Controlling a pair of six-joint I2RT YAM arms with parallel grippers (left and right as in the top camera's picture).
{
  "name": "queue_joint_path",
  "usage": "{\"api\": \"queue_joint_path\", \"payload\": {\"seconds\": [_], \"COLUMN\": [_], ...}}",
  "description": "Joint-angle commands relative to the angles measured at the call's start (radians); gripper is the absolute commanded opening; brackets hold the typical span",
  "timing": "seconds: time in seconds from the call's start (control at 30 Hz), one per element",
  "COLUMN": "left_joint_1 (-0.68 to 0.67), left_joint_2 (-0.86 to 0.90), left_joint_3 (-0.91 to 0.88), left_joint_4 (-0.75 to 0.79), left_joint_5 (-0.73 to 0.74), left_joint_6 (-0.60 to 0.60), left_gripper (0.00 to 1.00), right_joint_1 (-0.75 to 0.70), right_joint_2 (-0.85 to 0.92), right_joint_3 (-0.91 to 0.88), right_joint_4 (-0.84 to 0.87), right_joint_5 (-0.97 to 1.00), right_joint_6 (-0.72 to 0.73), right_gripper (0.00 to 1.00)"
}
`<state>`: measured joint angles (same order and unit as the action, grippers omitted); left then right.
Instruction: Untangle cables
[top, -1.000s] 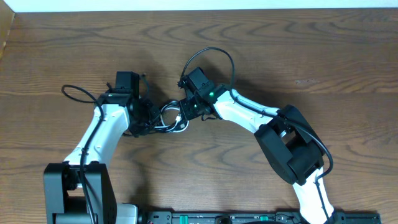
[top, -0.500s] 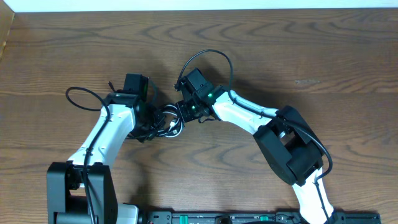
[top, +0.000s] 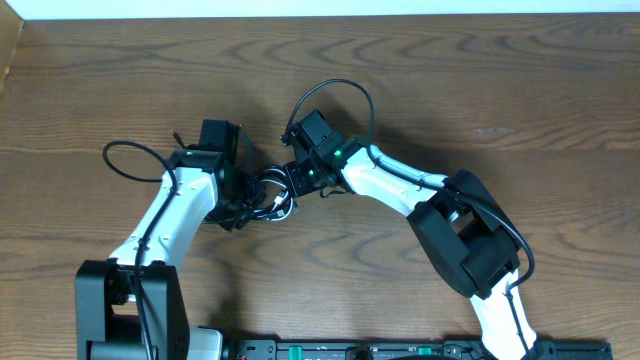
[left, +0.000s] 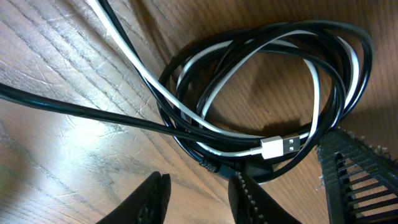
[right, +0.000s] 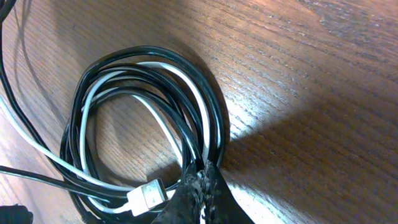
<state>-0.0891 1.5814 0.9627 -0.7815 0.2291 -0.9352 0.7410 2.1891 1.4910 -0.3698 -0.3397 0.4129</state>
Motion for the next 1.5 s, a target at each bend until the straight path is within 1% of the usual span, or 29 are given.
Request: {"api": "queue_joint_path", "payload": {"seconds": [0.0,0.07,0.27,0.33,0.4,0.47,0.57,0.9,1.17,1.47], "left_joint_1": [-0.002,-0.002,-0.002,-0.002,-0.002,-0.002,-0.002,-0.005,-0.063,-0.066], "left_joint_2": [0.008,0.008,0.008,0.008,0.008,0.008,0.008,0.02,0.058,0.063], "left_joint_3": [0.003,0.001,-0.046,-0.066,-0.083,-0.088,-0.088,-0.089,-0.089,-0.089], "left_joint_4": [-0.004,-0.013,-0.021,-0.009,0.037,0.081,0.104,0.11,0.126,0.132], "left_joint_5": [-0.02,-0.021,-0.021,-0.021,-0.022,-0.02,-0.009,-0.024,-0.04,-0.063], "left_joint_6": [-0.027,-0.068,-0.283,-0.333,-0.365,-0.365,-0.365,-0.365,-0.373,-0.372], "left_gripper": [0.36,0.35,0.36,0.36,0.36,0.36,0.36,0.36,0.36,0.34], "right_joint_1": [0.006,0.006,0.006,0.007,0.007,0.007,0.007,0.007,0.007,0.007], "right_joint_2": [0.011,0.011,0.011,0.011,0.011,0.011,0.011,0.011,0.011,0.011], "right_joint_3": [-0.001,-0.001,-0.001,-0.001,-0.001,-0.001,-0.001,-0.001,-0.001,-0.001], "right_joint_4": [-0.002,-0.002,-0.002,-0.002,-0.002,-0.002,-0.002,-0.001,-0.002,-0.002], "right_joint_5": [0.017,0.017,0.018,0.02,0.02,0.02,0.02,0.02,0.02,0.02], "right_joint_6": [-0.011,-0.011,-0.011,-0.011,-0.011,-0.011,-0.011,-0.011,-0.011,-0.018], "right_gripper": [0.01,0.01,0.01,0.02,0.01,0.02,0.02,0.02,0.02,0.03]}}
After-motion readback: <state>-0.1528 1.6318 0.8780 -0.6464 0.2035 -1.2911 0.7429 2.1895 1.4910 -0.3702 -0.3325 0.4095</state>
